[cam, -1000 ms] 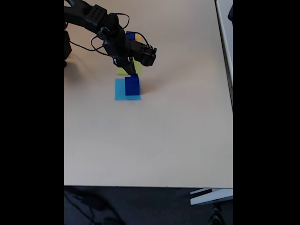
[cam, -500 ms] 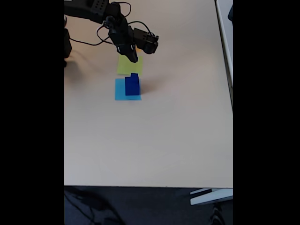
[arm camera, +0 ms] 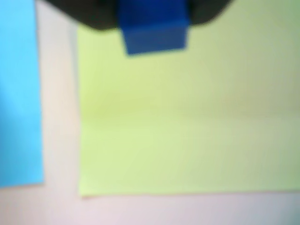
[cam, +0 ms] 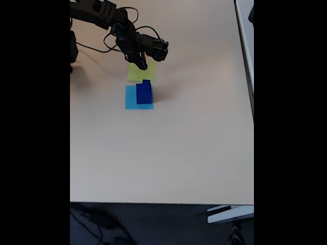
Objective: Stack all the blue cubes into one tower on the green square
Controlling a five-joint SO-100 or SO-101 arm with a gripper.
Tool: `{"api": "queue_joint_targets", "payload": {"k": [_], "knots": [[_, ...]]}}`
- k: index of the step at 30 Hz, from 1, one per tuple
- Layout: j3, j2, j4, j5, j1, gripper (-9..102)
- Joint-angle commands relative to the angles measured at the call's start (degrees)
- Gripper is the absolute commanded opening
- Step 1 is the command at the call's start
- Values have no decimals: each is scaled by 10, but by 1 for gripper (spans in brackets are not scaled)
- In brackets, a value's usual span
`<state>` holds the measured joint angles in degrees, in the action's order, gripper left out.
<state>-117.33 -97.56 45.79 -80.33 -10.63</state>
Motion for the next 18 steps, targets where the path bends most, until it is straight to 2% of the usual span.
{"api": "queue_joint_targets", "payload": {"k": [1, 18], "knots": [[-8, -41, -18, 2, 9, 0], [-61, -17, -95, -34, 33, 0]]}}
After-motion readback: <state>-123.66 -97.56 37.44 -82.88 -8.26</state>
